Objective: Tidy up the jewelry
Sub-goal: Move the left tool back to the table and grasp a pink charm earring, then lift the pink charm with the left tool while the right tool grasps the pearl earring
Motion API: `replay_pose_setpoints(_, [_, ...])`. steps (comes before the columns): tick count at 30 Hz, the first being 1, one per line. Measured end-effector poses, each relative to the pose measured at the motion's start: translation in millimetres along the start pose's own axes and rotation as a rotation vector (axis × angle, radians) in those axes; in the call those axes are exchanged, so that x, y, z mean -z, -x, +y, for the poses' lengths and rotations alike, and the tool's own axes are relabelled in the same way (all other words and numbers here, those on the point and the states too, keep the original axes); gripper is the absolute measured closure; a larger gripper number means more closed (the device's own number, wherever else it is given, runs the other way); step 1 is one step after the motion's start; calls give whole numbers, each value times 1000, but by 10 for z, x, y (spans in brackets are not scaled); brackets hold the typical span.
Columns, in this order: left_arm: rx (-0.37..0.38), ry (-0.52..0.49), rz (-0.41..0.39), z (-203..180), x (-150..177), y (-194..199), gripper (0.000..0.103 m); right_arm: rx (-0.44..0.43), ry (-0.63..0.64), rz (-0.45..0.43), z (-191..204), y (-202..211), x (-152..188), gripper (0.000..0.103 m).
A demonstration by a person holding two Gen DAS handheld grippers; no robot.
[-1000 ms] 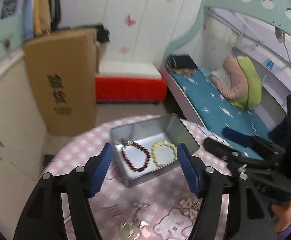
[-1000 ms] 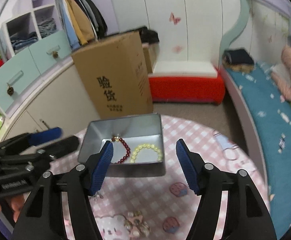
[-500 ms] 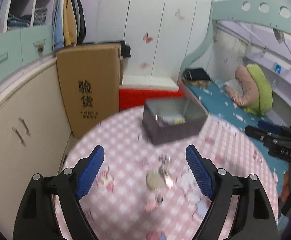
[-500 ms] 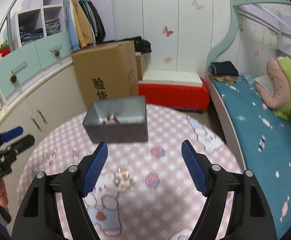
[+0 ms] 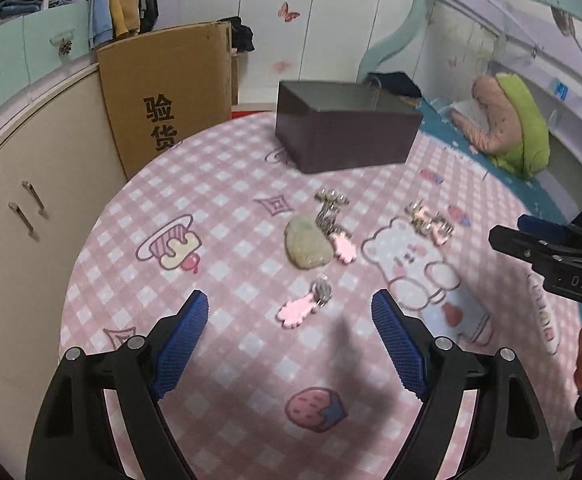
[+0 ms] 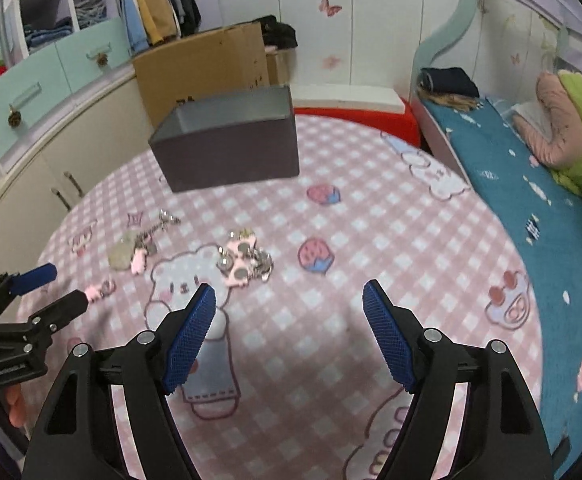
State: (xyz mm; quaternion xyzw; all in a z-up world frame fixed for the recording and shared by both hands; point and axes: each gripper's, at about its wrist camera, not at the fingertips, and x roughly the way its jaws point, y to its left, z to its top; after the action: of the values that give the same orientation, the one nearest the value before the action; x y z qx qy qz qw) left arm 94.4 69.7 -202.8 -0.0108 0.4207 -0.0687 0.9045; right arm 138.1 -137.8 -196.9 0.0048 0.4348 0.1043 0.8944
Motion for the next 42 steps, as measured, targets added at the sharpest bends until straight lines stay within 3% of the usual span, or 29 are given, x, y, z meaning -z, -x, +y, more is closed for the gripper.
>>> replay_pose_setpoints(4, [-13, -18, 19, 6, 22, -66, 24, -3, 2, 17, 21, -73, 32, 29])
replay_pose_setpoints(13, [3, -46, 49, -33, -21, -217, 54, -9, 9, 28, 65, -142, 28, 29])
replay_pose_setpoints(14, [-3, -55, 48, -42, -22, -220, 59, -9, 10, 29, 69, -149, 25, 29])
replay_pose_setpoints(16, [-29, -81, 43, -64, -32, -231, 85, -10, 11, 28, 77, -168, 17, 29])
replay_pose_setpoints(20, [-6, -60, 48, -6, -54, -232, 87, -17, 21, 38, 120, -249, -3, 29])
replay_pose_setpoints(21, [5, -51, 49, 10, -55, -229, 92, -16, 24, 37, 137, -267, -12, 29])
replay_pose_setpoints(27, [23, -34, 49, 42, -50, -206, 92, -16, 51, 33, 225, -351, -75, 31])
replay_pose_setpoints(28, [25, -33, 47, 43, -49, -198, 92, -20, 55, 31, 235, -356, -86, 35])
replay_pose_setpoints(30, [30, -29, 47, 53, -46, -183, 92, -15, 67, 34, 272, -373, -108, 54])
replay_pose_setpoints(32, [34, -27, 47, 62, -45, -179, 92, -22, 72, 25, 308, -354, -114, 60])
replay_pose_setpoints(40, [55, -15, 51, 70, -55, -189, 92, -40, 66, 50, 352, -412, -97, 63])
replay_pose_setpoints(42, [62, -16, 51, 59, -55, -187, 92, -38, 71, 61, 351, -471, -114, 68])
